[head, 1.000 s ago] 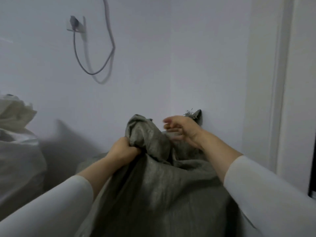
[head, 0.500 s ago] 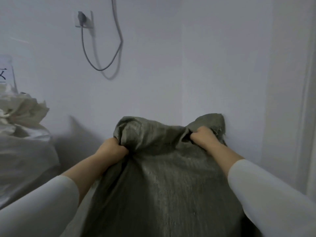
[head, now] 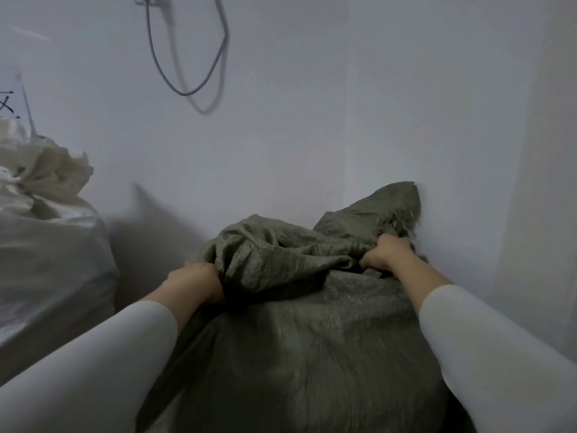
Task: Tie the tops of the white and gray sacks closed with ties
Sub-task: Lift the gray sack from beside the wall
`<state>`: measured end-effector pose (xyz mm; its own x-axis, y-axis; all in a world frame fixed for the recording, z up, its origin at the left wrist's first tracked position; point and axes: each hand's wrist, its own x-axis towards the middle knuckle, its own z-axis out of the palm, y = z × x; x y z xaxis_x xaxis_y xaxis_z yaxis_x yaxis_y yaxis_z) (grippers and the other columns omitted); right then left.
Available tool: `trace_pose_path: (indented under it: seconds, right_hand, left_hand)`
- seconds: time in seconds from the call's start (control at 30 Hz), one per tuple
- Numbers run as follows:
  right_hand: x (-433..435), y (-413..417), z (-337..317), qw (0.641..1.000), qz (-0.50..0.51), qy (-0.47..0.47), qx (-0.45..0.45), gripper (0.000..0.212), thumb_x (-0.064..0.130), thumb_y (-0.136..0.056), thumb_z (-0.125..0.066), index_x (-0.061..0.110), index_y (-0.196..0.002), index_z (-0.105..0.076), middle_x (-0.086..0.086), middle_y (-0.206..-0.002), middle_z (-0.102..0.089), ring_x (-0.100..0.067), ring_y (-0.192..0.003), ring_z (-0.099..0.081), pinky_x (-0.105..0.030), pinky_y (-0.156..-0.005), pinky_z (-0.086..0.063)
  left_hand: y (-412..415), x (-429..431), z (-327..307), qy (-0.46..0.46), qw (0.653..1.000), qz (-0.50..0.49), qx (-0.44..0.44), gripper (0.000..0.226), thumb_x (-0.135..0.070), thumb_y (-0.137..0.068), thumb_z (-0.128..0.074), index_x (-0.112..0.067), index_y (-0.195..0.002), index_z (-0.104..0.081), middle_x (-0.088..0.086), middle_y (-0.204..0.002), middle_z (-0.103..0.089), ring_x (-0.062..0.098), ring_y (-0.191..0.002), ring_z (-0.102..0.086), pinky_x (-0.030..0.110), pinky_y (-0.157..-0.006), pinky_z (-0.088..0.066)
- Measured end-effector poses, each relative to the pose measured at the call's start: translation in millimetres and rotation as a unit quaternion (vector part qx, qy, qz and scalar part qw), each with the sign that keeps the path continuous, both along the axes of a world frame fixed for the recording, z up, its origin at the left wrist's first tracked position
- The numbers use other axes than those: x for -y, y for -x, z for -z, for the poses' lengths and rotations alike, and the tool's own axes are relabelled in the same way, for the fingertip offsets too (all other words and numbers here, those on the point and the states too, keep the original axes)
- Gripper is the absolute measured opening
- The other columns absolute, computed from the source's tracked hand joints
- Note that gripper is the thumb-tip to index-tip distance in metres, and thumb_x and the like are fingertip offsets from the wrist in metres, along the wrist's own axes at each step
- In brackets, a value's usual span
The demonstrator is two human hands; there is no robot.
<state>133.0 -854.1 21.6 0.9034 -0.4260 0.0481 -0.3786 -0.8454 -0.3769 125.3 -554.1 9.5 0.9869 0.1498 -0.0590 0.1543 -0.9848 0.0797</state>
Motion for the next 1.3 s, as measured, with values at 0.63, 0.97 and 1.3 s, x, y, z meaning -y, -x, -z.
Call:
trace_pose_path:
  seconds: [0.63, 0.97, 1.3]
  right_hand:
    - [-43, 31, -86, 0.798, 0.046, -0.426, 0.423, 0.050, -0.006, -0.074, -0.054, 0.004, -0.124, -0.055, -0.014, -0.116, -0.062, -0.030, -0.101, -0.060, -0.034, -0.082, -0.052]
    - [-103, 177, -192, 0.736, 0.057, -0.315, 0.596, 0.055, 0.001, -0.078, -0.053, 0.008, -0.132, -0.050, -0.009, -0.128, -0.058, -0.024, -0.113, -0.056, -0.029, -0.095, -0.046]
    - [-135, 382, -232, 0.680, 0.139, -0.192, 0.694, 0.030, -0.003, -0.075, -0.046, 0.011, -0.096, -0.064, -0.001, -0.081, -0.055, -0.015, -0.081, -0.051, -0.020, -0.062, -0.044]
  left_hand:
    - [57, -55, -59, 0.236, 0.935, -0.051, 0.261, 0.020, -0.006, -0.088, -0.047, -0.006, -0.067, -0.044, 0.015, -0.085, -0.050, 0.035, -0.091, -0.056, 0.037, -0.076, -0.043]
    - [128, -127, -123, 0.371, 0.854, -0.018, 0.364, 0.018, -0.005, -0.085, -0.046, 0.004, -0.096, -0.057, 0.028, -0.107, -0.058, 0.043, -0.102, -0.055, 0.044, -0.086, -0.045]
    - [242, -134, -180, 0.425, 0.814, 0.116, 0.379, 0.023, -0.005, -0.084, -0.045, 0.004, -0.100, -0.058, 0.027, -0.112, -0.058, 0.043, -0.106, -0.054, 0.042, -0.089, -0.044]
